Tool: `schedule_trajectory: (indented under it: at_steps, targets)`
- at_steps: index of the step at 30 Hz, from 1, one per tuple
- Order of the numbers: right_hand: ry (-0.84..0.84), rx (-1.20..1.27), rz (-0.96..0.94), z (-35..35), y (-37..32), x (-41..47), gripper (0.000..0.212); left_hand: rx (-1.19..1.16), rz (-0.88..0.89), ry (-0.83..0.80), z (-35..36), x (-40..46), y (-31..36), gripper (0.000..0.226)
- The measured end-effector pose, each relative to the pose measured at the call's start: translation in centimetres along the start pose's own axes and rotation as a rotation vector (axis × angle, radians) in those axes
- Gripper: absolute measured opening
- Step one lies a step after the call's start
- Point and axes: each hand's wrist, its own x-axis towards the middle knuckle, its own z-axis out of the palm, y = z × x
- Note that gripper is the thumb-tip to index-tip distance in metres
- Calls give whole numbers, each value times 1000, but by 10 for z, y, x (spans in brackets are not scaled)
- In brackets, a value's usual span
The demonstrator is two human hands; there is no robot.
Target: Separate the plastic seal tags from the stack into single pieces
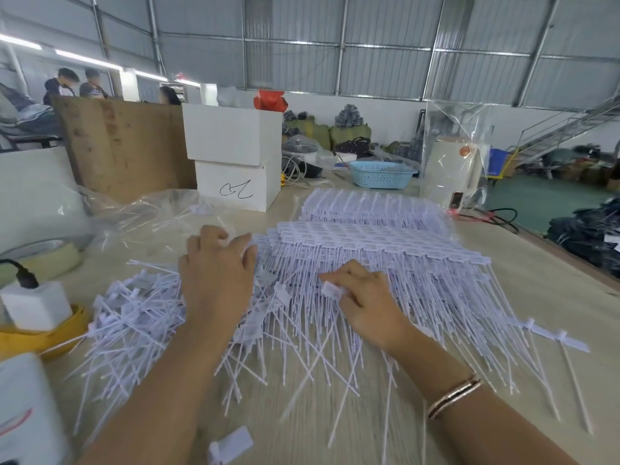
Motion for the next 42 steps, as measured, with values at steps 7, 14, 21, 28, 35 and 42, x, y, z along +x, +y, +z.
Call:
schedule_trajectory:
  at_steps: [7, 14, 21, 28, 35, 42]
  targets:
    - [33, 217, -84, 4, -3, -2, 63, -674, 122, -638, 8, -22, 44, 17]
    - [-157, 83, 167, -11, 3, -1, 16, -745, 1, -590, 17, -22, 43, 15]
    - [-132, 236, 142, -11, -1, -6, 18, -846, -27, -681, 17, -29, 53, 15]
    - [229, 148, -69, -5, -9, 0, 22, -1407, -529, -691, 9, -28, 68, 18]
    - [403, 110, -81, -6, -17, -1, 27, -1454, -694, -335, 8, -16, 66, 14]
    - [276, 213, 39, -13, 0, -3, 14, -857, -336, -72, -4, 4, 22, 19]
